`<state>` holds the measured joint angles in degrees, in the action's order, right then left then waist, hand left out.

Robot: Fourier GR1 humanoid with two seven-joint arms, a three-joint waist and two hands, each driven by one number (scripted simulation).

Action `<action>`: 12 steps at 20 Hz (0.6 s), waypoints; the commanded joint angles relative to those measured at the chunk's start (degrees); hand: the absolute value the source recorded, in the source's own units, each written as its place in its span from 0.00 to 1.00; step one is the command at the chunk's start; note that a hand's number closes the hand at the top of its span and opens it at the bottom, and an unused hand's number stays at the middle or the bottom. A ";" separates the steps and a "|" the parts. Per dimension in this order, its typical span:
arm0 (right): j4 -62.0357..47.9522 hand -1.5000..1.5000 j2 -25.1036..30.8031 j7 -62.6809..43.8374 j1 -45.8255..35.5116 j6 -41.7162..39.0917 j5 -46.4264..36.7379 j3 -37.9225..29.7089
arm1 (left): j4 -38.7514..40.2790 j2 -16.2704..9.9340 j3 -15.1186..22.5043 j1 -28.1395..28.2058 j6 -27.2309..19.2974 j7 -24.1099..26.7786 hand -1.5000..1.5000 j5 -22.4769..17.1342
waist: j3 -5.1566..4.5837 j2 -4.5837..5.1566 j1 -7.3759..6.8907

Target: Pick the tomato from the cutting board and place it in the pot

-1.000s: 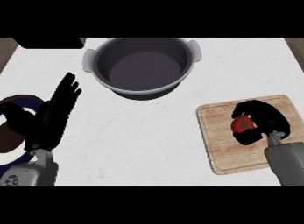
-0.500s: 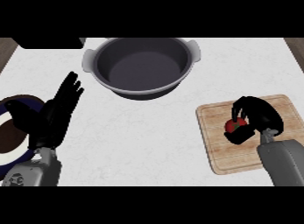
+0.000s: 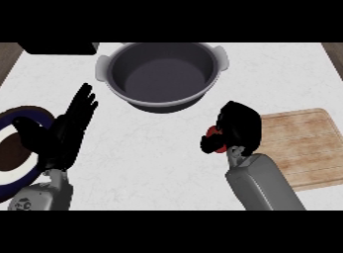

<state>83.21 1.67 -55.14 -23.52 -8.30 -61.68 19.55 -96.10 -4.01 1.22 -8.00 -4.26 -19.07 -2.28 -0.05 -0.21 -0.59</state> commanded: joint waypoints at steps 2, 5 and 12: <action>10.25 1.00 -1.60 -8.79 -1.93 -0.89 -6.90 4.04 | 0.40 -0.48 -0.88 1.61 0.42 2.32 0.50 0.09 | 0.01 -0.06 0.75; 15.06 1.00 -1.63 -13.54 -6.32 -4.74 -5.88 8.11 | 2.08 -0.13 -0.71 1.93 1.58 3.32 0.50 -0.64 | 0.00 0.00 0.62; 19.51 1.00 -1.65 -7.93 -20.96 -8.87 -7.69 4.46 | -1.23 -1.26 -1.73 -0.97 1.04 -2.07 0.50 -1.36 | 0.02 0.03 0.17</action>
<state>100.76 0.46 -59.41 -35.87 -12.14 -69.46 25.09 -96.10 -4.74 -0.09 -7.34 -3.20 -18.63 -3.16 -0.04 -0.20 -0.16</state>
